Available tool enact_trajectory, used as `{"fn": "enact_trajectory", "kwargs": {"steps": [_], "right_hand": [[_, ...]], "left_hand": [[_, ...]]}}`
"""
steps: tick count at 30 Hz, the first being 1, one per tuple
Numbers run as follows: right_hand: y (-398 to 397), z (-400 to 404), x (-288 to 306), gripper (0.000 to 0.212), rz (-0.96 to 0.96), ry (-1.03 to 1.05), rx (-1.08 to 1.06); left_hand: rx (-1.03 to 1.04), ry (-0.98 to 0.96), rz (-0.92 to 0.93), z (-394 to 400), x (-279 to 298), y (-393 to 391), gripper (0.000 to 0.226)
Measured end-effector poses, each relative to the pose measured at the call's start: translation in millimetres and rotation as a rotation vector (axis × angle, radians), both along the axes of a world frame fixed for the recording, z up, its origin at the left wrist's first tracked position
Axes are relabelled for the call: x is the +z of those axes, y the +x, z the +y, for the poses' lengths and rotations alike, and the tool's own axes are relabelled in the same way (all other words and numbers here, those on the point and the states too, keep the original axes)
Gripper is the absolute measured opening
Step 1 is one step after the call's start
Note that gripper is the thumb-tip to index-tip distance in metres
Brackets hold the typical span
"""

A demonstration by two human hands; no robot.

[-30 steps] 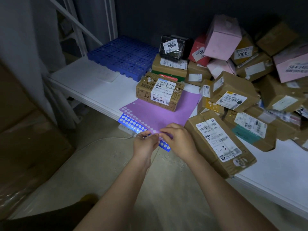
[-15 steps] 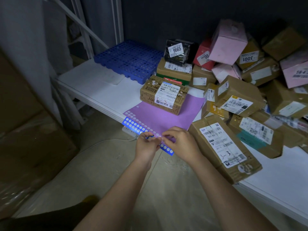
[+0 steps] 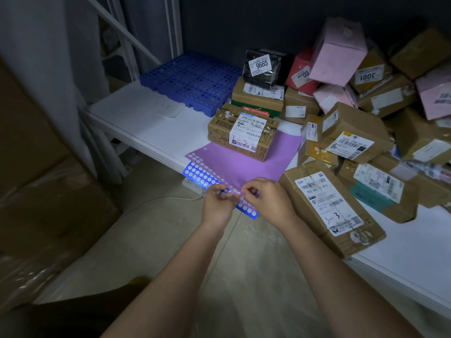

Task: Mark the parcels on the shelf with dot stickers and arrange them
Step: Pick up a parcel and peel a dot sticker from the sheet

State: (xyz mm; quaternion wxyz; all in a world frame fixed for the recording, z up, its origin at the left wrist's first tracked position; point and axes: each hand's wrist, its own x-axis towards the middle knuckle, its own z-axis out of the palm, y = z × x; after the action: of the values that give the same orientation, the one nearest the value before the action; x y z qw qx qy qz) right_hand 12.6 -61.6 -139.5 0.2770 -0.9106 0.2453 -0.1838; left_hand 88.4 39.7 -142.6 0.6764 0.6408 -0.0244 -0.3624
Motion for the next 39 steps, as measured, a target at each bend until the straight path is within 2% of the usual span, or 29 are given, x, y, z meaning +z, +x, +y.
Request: {"fn": "enact_trajectory", "kwargs": {"steps": [4,8,14,16,23,34,36,39], "right_hand": [[-2.1,-1.2,-3.9,0.008,-0.016,0.043,0.031],[-4.6,-2.8,-2.1,0.012,0.002,-0.02,0.075],[-3.5,1.0,-8.0,0.007,-0.029,-0.059,0.025],[-3.0,1.1,-12.4,0.008,-0.043,-0.011,0.008],[-1.7,2.2,-17.3,0.009,-0.115,0.055,-0.042],[-8.2,5.0,-15.6,0.004,-0.145,-0.04,-0.039],[-12.2,6.8,-9.5,0.003,-0.185,-0.04,-0.06],[-27.1,5.9,8.8,0.006,-0.258,-0.079,-0.114]], "left_hand": [[-0.002,-0.013,0.01,0.0,-1.6,1.9,0.033],[-0.007,-0.034,-0.008,-0.7,-1.3,2.0,0.032],[-0.014,-0.012,-0.046,-1.8,-0.5,0.5,0.033],[-0.014,-0.009,-0.043,-0.7,-1.6,0.8,0.035],[-0.043,0.043,-0.036,3.4,-7.4,1.0,0.016],[-0.029,0.078,0.055,7.3,-8.3,-1.5,0.017],[0.007,0.122,0.011,7.2,-9.5,-1.0,0.017],[0.105,0.205,-0.189,6.9,-3.7,-0.4,0.029]]}}
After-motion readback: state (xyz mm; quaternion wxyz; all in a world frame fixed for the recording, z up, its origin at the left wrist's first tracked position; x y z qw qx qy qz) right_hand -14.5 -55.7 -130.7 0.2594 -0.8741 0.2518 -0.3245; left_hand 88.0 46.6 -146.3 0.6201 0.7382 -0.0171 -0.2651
